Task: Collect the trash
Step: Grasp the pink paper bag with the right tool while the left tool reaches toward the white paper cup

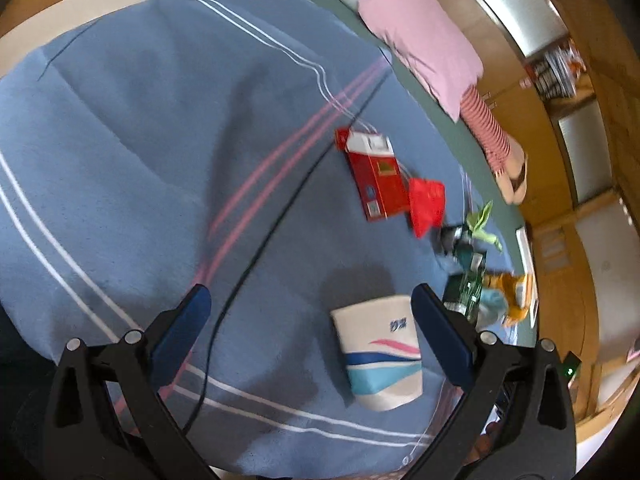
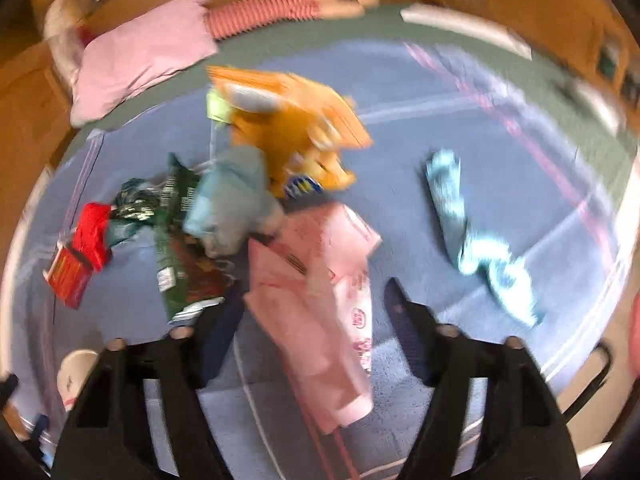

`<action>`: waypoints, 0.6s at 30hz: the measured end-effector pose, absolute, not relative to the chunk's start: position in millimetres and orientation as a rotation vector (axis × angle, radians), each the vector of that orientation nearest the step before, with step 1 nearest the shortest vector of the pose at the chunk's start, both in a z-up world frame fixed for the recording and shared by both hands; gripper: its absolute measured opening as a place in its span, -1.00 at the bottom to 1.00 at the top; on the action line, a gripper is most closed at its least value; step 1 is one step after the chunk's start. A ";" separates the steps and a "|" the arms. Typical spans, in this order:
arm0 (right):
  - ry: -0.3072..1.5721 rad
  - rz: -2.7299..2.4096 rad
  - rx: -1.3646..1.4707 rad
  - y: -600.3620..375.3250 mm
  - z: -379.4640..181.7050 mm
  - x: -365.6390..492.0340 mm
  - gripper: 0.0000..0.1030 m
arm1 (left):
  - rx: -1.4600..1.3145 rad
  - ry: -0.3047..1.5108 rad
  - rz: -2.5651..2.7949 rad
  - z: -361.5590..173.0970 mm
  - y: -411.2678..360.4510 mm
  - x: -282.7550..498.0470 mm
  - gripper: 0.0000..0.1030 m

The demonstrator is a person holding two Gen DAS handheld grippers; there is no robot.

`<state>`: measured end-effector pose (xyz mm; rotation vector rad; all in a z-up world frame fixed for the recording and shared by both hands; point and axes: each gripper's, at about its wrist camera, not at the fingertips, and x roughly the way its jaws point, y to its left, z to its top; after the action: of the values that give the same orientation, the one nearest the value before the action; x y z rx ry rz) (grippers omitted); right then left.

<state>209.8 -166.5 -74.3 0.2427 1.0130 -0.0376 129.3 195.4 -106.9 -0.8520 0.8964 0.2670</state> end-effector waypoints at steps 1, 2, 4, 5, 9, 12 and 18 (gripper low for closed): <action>1.031 -0.019 0.278 -168.3 -79.5 209.1 -0.21 | -0.839 0.903 0.267 -107.3 193.2 130.6 0.94; 1.041 0.008 0.319 -172.1 -82.1 205.8 -0.26 | -0.833 0.905 0.267 -107.8 191.4 130.9 0.94; 1.051 0.078 0.348 -168.0 -80.1 202.7 -0.54 | -0.832 0.909 0.269 -108.9 192.1 133.6 0.94; 1.067 0.147 0.383 -165.5 -77.7 198.1 -0.54 | -0.836 0.913 0.271 -109.8 191.9 133.9 0.94; 1.116 0.394 0.553 -163.4 -72.1 183.6 -0.54 | -0.849 0.918 0.272 -111.5 192.8 134.2 0.94; 1.178 0.579 0.637 -152.9 -71.9 175.1 -0.53 | -0.843 0.923 0.267 -111.8 192.2 135.8 0.94; 1.217 0.516 0.504 -145.9 -73.2 170.1 -0.43 | -0.837 0.922 0.272 -111.1 193.1 134.2 0.94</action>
<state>170.1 -145.9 -73.2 0.5037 1.2168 0.5165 134.2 193.1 -111.0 -0.8369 0.9220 0.2717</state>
